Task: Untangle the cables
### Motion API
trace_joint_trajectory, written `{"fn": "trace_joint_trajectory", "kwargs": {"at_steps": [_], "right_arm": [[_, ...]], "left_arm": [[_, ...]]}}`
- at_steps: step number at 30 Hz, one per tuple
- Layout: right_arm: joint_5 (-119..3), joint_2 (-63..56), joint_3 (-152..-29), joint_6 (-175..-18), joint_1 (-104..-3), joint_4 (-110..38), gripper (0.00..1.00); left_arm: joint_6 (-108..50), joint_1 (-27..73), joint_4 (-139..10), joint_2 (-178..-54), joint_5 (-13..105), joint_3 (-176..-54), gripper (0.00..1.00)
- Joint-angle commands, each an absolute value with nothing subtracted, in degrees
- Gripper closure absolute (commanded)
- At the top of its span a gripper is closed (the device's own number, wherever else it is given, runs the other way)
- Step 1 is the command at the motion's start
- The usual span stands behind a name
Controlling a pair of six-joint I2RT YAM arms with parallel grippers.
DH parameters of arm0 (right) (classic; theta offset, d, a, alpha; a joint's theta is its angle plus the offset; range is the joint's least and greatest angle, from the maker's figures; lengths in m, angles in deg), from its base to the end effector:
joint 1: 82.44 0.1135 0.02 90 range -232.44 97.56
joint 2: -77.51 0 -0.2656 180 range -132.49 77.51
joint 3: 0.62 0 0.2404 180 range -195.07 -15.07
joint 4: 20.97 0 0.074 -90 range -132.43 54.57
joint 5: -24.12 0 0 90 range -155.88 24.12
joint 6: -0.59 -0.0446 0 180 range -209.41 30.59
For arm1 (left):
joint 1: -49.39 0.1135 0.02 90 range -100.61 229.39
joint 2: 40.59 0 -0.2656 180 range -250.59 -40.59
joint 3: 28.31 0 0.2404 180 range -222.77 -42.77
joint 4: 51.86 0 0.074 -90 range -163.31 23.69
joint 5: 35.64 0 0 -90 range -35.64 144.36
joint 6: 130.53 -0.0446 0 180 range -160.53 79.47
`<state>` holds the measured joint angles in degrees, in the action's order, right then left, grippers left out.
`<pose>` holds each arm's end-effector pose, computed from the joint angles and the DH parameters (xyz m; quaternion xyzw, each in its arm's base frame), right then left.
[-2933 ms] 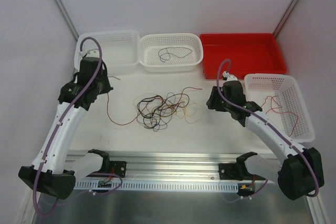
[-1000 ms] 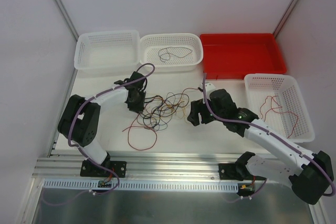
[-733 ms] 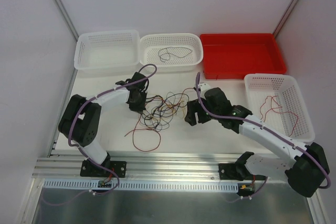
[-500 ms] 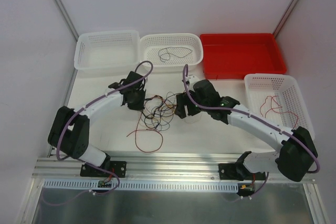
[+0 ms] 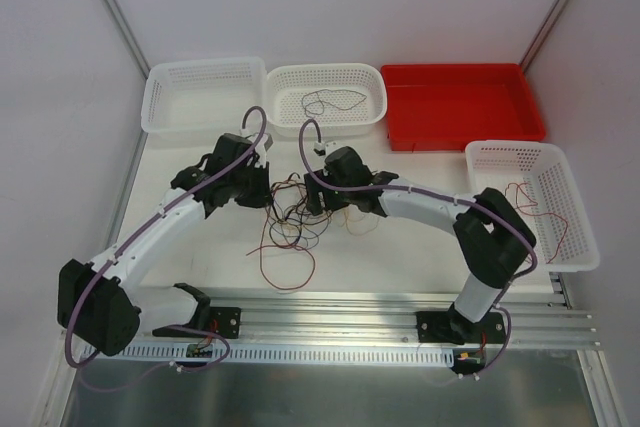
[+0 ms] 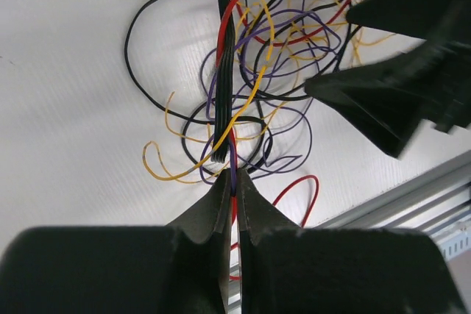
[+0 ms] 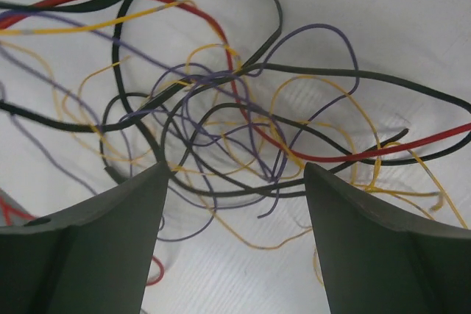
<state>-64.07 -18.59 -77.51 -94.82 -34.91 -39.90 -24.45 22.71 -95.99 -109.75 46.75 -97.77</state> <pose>0.2478 0.2728 0.2253 -0.3296 0.8367 0.2076 0.3851 0.2218 -0.1181 0.2811 0.1107 0.9116 -0.1995 0.3421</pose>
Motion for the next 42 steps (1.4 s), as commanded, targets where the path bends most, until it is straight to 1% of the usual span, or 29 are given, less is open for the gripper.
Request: {"fn": "trace_joint_trajectory", "kwargs": {"at_steps": [1, 4, 6, 7, 9, 10, 13, 14, 16, 17, 20, 24, 27, 30, 32, 38, 41, 42], "right_arm": [[-68.2, -22.7, -80.5, -97.7, -34.6, -35.9, 0.23], [-70.8, -25.8, -80.6, -98.6, -34.8, -35.7, 0.26], [-72.2, -27.1, -80.3, -99.3, -35.0, -35.7, 0.31], [-72.5, -27.9, -79.9, -100.1, -35.1, -35.7, 0.36], [-73.9, -28.1, -78.4, -101.1, -35.9, -35.7, 0.44], [-74.5, -28.1, -77.7, -101.8, -36.2, -35.6, 0.53], [-76.2, -27.3, -74.6, -103.4, -38.5, -35.7, 0.66], [-76.8, -26.3, -73.4, -104.1, -39.2, -35.7, 0.76], [-77.4, -25.1, -70.6, -104.4, -41.7, -35.7, 0.86], [-77.8, -24.3, -69.8, -104.4, -42.6, -35.9, 0.94], [-78.4, -21.2, -66.6, -104.5, -46.8, -37.4, 0.99], [-77.5, -17.3, -63.2, -104.3, -52.9, -38.9, 0.99], [-76.7, -15.4, -62.4, -104.1, -55.3, -40.5, 0.99], [-75.8, -14.3, -62.4, -104.0, -56.5, -41.5, 0.99], [-74.8, -13.6, -62.7, -104.1, -56.7, -42.0, 0.99], [-69.7, -12.0, -63.0, -104.3, -56.4, -42.4, 0.95], [-68.2, -11.1, -63.0, -104.0, -56.3, -43.1, 0.91], [-67.9, -10.5, -63.0, -103.6, -56.2, -43.5, 0.89]], "left_arm": [[-25.7, 22.3, -97.9, -106.2, 43.4, -97.5, 1.00], [-25.8, 22.3, -98.4, -104.0, 43.1, -97.5, 1.00], [-25.7, 22.3, -98.7, -102.6, 43.2, -97.4, 1.00], [-25.8, 22.2, -99.0, -102.2, 43.2, -97.3, 1.00], [-25.7, 22.3, -99.5, -101.2, 43.0, -97.3, 1.00], [-25.6, 22.3, -99.7, -100.9, 42.8, -97.3, 1.00], [-25.4, 22.2, -100.2, -99.9, 41.8, -97.6, 1.00], [-25.4, 22.2, -100.6, -99.4, 41.6, -97.7, 1.00], [-25.4, 22.3, -101.1, -98.8, 41.7, -98.3, 1.00], [-25.3, 22.3, -101.5, -98.2, 42.1, -98.7, 1.00], [-24.9, 22.9, -103.6, -96.9, 45.2, -100.8, 1.00], [-24.6, 26.5, -107.2, -95.2, 48.5, -107.0, 1.00], [-25.4, 31.7, -109.3, -94.1, 47.9, -112.2, 1.00], [-27.0, 35.1, -110.8, -94.6, 50.4, -116.1, 1.00], [-27.6, 35.5, -111.5, -96.4, 51.3, -117.3, 1.00], [-26.6, 35.5, -106.1, -103.9, 40.3, -114.7, 1.00], [-25.7, 35.5, -102.8, -109.0, 39.4, -112.5, 1.00], [-25.2, 35.5, -100.9, -110.2, 39.4, -111.8, 0.99]]}}
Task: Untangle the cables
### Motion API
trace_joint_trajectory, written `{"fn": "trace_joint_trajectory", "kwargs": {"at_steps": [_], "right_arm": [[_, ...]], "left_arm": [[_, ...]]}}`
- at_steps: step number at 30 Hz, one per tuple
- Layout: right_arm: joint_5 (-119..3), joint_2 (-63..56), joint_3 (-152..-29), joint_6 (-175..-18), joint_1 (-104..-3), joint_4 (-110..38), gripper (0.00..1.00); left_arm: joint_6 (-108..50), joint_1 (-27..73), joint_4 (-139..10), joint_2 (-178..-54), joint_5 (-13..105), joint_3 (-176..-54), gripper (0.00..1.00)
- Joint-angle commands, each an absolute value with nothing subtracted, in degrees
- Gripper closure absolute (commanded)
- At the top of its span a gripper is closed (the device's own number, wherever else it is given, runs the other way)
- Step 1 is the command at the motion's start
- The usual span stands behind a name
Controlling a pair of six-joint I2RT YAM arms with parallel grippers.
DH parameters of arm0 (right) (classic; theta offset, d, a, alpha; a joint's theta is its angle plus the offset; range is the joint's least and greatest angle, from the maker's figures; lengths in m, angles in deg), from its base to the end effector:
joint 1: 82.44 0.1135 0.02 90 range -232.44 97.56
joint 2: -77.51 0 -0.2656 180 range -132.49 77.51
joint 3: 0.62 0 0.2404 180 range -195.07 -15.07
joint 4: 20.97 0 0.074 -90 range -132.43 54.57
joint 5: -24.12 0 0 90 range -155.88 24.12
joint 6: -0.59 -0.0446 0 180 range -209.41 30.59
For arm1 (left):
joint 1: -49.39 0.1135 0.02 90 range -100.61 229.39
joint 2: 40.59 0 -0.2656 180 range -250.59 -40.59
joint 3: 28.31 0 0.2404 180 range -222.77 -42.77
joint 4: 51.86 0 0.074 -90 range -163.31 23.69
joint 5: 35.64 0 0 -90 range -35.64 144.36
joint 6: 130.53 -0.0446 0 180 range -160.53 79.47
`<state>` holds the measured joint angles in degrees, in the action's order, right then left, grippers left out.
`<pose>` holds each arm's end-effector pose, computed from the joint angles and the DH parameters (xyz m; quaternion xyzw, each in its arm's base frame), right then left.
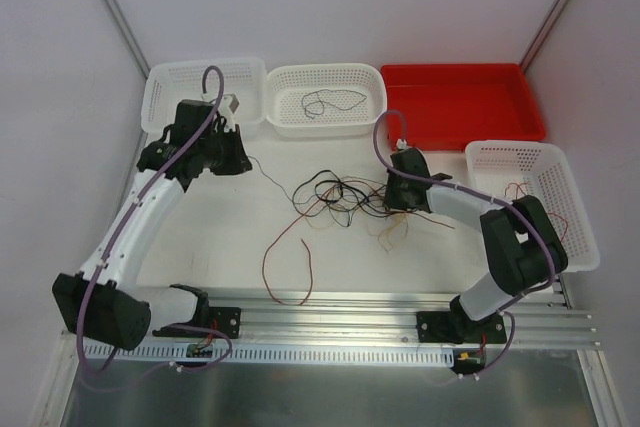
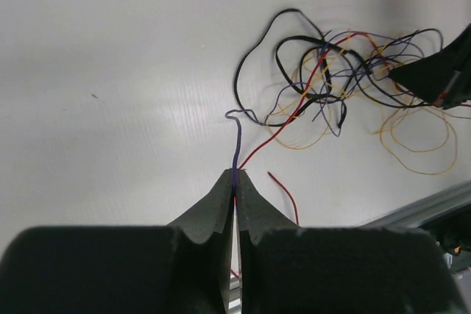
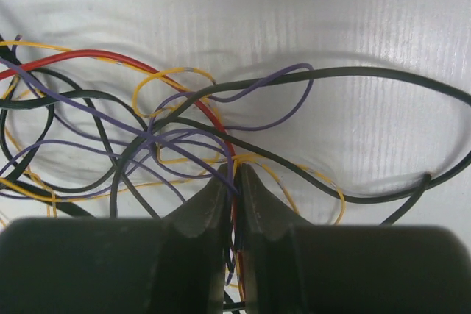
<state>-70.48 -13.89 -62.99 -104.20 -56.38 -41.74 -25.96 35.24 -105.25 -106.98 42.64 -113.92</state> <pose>0.2829 0.1344 0.1719 -0.0784 0.9352 0.0845 0.3349 0.2285 -0.0670 0.3699 0.0446 0.8792 -0.2029 0.4288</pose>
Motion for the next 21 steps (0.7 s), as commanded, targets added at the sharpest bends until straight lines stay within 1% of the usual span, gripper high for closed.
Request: {"fn": "trace_joint_trajectory", "kwargs": {"at_steps": [1, 6, 7, 9, 11, 14, 15, 17, 21], "right_arm": [[-67.7, -10.0, -63.1, -103.2, -56.0, -43.8, 0.87], [-68.9, -7.4, -64.1, -100.2, -53.7, -47.3, 0.86], [-69.0, -6.4, -64.2, -99.2, -53.4, -47.7, 0.87], [-69.2, -5.3, -64.1, -98.7, -52.9, -48.6, 0.89], [-70.3, -3.5, -63.4, -98.5, -53.0, -49.2, 0.91], [-72.4, -1.7, -63.1, -97.7, -53.0, -50.4, 0.94], [-72.7, -1.3, -62.8, -97.4, -53.1, -50.5, 0.95], [-73.6, -1.2, -62.6, -96.8, -53.2, -51.3, 0.95], [-74.6, -0.8, -61.6, -96.7, -53.7, -51.9, 0.94]], "left_arm": [[-24.9, 35.6, -100.2, -113.0, 39.8, -111.6, 0.98], [-24.3, 35.6, -99.5, -118.6, 42.2, -111.8, 0.98], [-24.2, 35.5, -99.6, -119.0, 43.1, -111.3, 1.00], [-23.6, 35.5, -99.6, -118.5, 47.1, -109.3, 1.00], [-23.4, 36.0, -100.1, -116.4, 53.0, -108.0, 1.00], [-23.0, 39.7, -102.7, -111.4, 59.6, -106.6, 1.00], [-23.2, 42.3, -103.4, -109.9, 64.4, -106.8, 1.00], [-23.8, 45.2, -105.2, -105.6, 67.9, -107.8, 1.00], [-25.5, 52.5, -107.5, -99.5, 71.5, -114.8, 1.00]]}}
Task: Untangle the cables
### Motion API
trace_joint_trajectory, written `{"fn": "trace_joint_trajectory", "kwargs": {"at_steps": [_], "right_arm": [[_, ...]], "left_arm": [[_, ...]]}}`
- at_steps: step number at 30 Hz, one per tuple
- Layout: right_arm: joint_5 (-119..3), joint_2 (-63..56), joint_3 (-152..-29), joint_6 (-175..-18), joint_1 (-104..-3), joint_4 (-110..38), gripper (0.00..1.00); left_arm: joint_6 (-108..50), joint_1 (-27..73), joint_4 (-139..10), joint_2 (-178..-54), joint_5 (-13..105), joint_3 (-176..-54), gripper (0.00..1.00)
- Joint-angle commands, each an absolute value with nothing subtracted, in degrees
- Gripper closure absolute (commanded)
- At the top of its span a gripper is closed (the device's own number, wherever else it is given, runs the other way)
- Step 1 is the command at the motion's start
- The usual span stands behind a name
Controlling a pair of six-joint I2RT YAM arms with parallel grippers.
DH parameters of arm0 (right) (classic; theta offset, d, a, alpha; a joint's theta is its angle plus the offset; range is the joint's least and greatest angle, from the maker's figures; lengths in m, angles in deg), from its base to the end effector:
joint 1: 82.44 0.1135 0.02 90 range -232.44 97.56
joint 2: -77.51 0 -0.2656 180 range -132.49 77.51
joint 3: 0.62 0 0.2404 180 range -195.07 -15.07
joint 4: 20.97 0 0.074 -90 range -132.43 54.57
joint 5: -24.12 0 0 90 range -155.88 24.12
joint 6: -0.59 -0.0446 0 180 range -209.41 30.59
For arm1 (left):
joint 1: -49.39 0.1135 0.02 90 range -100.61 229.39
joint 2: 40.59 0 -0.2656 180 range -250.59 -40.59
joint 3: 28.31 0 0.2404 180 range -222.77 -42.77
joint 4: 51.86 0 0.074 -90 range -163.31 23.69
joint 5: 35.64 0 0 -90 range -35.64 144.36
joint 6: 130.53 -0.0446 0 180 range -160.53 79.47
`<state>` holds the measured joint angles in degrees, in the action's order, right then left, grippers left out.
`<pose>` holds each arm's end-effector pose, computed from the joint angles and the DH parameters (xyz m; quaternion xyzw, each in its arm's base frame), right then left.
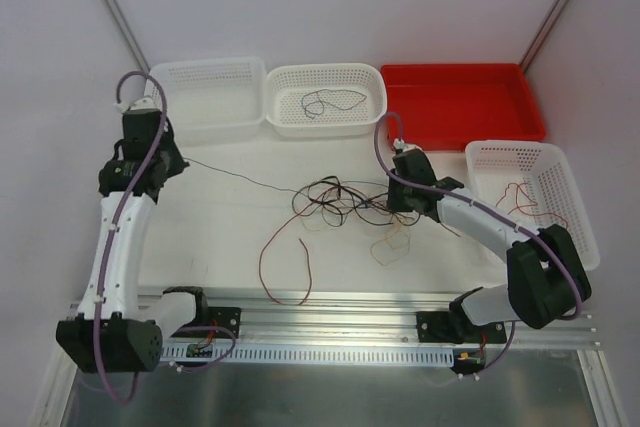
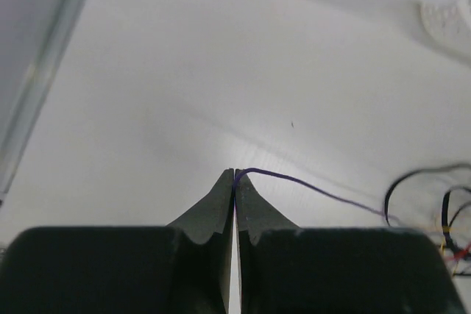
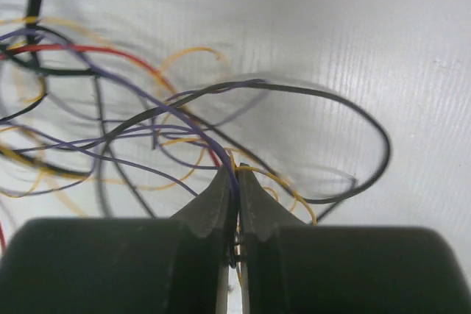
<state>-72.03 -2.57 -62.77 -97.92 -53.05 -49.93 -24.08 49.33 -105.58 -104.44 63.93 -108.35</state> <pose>0.2497 0.1351 0.2147 -0.1489 0.9169 0.0719 0.3632 0.2274 0.0072 0.3471 -0.1639 0.8795 0.0108 0.4467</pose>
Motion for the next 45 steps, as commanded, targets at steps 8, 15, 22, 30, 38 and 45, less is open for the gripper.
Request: {"fn": "trace_joint_trajectory", "kwargs": {"at_steps": [8, 15, 22, 30, 38, 45], "right_arm": [[-75.9, -0.5, -59.1, -97.4, -55.8, -52.4, 0.94], [-76.6, -1.0, -58.1, -98.5, -59.1, -53.7, 0.92], [-73.3, -0.3, -58.3, -98.4, -59.3, -53.0, 0.84], [-70.2, 5.1, -61.2, -95.5, -57.8, -56.0, 0.56], [-71.3, 12.6, -66.3, -91.5, -53.0, -63.0, 0.18], [-68.3, 17.9, -65.1, -90.9, -51.9, -62.8, 0.12]], "left_arm": [[-28.3, 56.3, -111.8, -97.0, 78.3, -133.4, 1.00], [-31.7, 56.6, -113.2, -99.9, 85.9, -143.5, 1.00], [-28.4, 56.6, -111.8, -101.5, 65.8, -130.9, 1.00], [-26.3, 56.4, -104.5, -111.9, 49.9, -114.7, 0.78], [-26.6, 56.5, -104.6, -117.0, 51.5, -111.5, 0.10], [-30.3, 37.1, -102.6, -117.0, 49.5, -110.2, 0.07]]}}
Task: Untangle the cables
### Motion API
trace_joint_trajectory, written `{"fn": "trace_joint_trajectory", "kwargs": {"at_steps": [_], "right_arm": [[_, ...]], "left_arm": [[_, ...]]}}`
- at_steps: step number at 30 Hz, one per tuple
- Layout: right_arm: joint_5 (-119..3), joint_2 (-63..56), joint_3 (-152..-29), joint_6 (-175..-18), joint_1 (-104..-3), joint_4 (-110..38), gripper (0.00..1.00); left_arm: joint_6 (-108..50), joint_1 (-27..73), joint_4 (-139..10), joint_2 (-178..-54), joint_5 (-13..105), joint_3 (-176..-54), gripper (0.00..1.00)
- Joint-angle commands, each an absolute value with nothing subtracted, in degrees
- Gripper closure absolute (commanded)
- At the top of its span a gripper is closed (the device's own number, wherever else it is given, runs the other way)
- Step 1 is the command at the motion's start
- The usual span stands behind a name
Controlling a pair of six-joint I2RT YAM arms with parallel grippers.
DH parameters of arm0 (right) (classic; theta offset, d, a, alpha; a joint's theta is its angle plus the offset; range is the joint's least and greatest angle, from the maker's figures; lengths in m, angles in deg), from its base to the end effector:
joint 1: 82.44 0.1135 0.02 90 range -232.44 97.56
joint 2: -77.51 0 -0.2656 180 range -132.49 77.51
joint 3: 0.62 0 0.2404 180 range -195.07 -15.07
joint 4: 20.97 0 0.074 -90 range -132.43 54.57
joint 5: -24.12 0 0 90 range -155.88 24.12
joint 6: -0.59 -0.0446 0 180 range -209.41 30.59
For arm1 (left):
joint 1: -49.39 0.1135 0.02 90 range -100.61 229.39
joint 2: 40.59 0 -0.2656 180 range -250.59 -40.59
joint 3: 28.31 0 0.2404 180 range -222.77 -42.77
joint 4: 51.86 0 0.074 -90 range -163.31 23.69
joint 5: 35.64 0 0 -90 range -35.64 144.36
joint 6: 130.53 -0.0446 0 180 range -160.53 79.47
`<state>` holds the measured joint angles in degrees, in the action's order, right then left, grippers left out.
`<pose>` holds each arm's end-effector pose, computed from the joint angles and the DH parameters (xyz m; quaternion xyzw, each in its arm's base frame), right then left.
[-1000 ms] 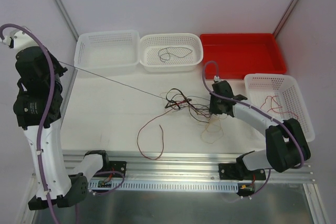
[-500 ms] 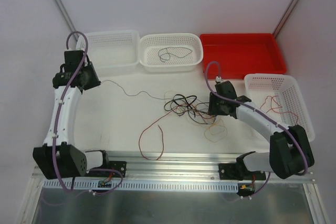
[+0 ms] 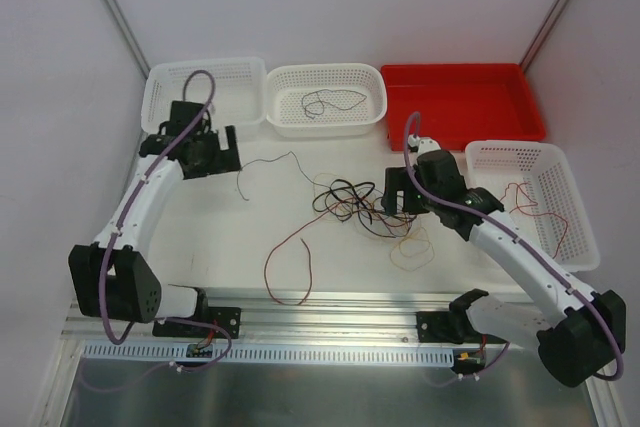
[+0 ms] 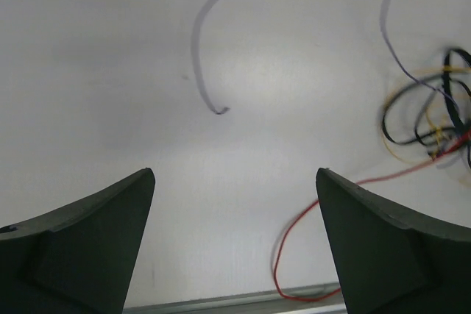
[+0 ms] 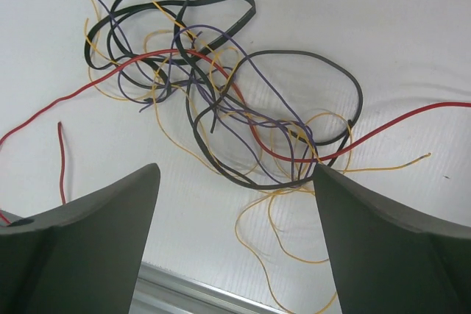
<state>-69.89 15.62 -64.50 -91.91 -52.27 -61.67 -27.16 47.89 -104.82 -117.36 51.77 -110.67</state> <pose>0.1983 0.1117 0.2820 -0.2007 0.8784 0.0914 0.4239 0.2786 -0.0093 0.3082 -0.0881 0.9272 -0.0679 0.3576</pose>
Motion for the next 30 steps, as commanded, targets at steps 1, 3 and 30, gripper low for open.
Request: {"fn": "trace_joint_trajectory", "kwargs": {"at_steps": [1, 3, 30], "right_arm": [[-68.2, 18.4, -64.6, -91.2, -51.9, -62.1, 0.10], [-68.2, 19.4, -63.7, -91.9, -51.9, -61.4, 0.08], [-69.4, 24.9, -55.9, -96.7, -51.9, -58.6, 0.05]], "left_arm": [[-30.6, 34.3, -101.9, -117.6, 48.9, -110.0, 0.07], [-30.8, 29.0, -98.9, -119.9, 47.6, -110.0, 0.08], [-41.2, 4.2, -94.7, -150.0, 43.8, -122.8, 0.71]]}}
